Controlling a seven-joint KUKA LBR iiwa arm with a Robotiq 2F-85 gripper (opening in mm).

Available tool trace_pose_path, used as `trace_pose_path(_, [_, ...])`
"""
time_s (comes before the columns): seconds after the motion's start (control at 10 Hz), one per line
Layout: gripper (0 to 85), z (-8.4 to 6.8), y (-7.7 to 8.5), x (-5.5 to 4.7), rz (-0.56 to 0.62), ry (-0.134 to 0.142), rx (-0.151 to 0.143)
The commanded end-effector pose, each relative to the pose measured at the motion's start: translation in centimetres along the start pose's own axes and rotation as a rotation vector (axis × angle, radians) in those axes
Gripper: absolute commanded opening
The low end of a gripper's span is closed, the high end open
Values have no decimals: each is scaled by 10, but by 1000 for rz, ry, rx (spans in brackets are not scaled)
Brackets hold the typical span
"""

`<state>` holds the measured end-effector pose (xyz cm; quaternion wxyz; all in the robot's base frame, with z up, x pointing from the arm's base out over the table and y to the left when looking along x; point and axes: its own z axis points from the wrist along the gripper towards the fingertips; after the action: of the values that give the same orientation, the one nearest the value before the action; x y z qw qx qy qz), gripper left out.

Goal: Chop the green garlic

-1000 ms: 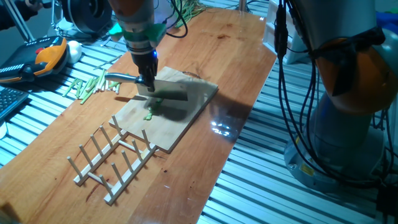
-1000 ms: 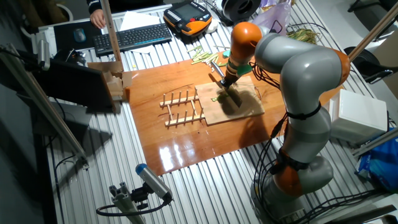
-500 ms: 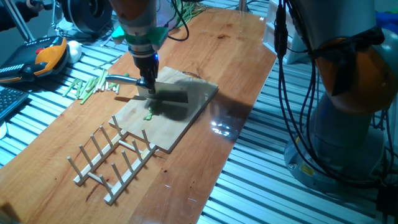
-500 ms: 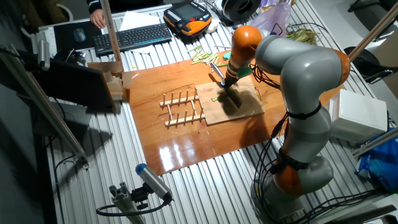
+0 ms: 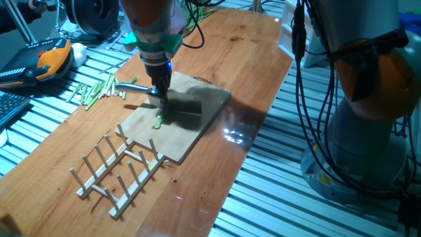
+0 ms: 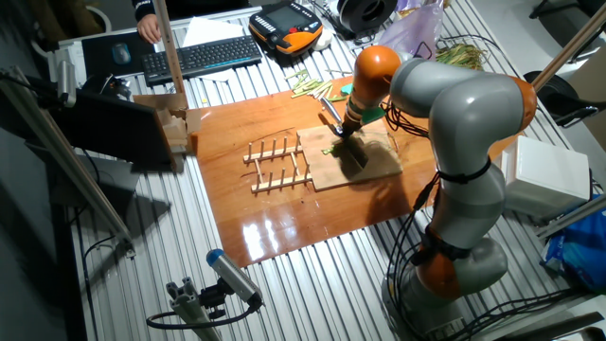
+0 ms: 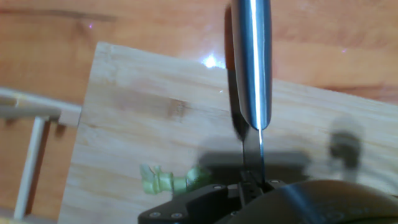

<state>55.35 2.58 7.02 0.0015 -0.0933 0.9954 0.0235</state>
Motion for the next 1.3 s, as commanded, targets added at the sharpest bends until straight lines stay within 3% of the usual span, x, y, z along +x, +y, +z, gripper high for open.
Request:
trace_pose_path(0.0, [0,-11,-3,-5,4,-5,7])
trace_pose_path(0.4, [0,-18,-11,-13,-12,0,9])
trace_pose_path(0.8, [0,-12,-11,-13,-15,-7,6])
trace_pose_path(1.2, [0,8,-8,-8,-19,-34,-5])
